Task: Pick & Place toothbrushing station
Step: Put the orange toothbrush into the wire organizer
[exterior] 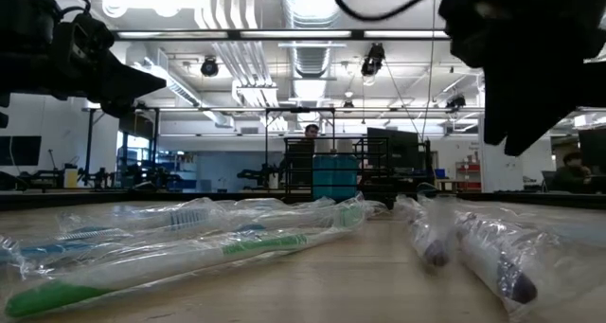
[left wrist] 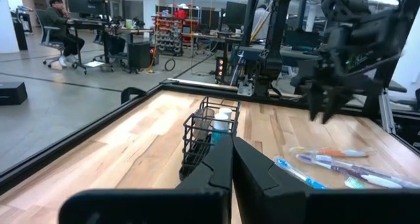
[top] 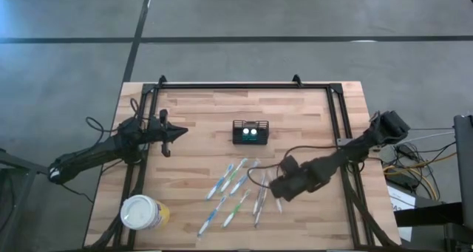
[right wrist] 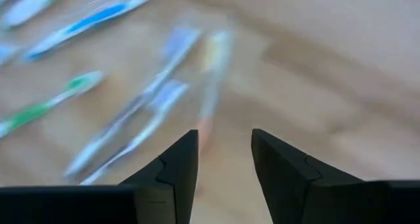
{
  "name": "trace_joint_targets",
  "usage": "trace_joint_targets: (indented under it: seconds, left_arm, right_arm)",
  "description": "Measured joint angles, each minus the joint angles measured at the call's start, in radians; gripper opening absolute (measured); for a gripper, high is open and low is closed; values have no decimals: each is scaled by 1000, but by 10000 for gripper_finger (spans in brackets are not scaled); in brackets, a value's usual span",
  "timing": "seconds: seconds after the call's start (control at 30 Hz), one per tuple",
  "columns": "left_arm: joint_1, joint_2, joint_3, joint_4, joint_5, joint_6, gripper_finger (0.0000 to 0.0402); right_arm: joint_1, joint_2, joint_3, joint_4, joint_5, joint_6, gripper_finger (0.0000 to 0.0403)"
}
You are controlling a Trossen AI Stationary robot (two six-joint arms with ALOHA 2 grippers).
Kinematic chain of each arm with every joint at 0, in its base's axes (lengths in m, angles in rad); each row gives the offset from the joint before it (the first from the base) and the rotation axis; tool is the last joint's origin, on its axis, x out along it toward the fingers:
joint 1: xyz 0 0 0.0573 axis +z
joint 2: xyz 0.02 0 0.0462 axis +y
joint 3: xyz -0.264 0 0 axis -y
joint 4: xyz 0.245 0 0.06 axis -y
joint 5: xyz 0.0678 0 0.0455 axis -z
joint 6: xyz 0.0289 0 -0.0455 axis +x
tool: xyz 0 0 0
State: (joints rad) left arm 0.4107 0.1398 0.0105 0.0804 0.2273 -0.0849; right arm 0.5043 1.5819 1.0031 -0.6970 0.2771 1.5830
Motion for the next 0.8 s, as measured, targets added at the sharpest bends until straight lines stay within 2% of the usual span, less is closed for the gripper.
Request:
trace_joint_targets:
  seconds: [0.17,0.57,0.8]
  left_arm:
    - [0,5,0,-1,0,0,13]
    - [0,8,0,-1,0,1,10]
    - [0,9,0,-1,0,2,10]
  right_arm:
    - [-5,70,57,49,-44,-5,149]
    - [-24,369,340,-228,-119,-30,162]
    - [-36,459,375,-272,-202,-66,162]
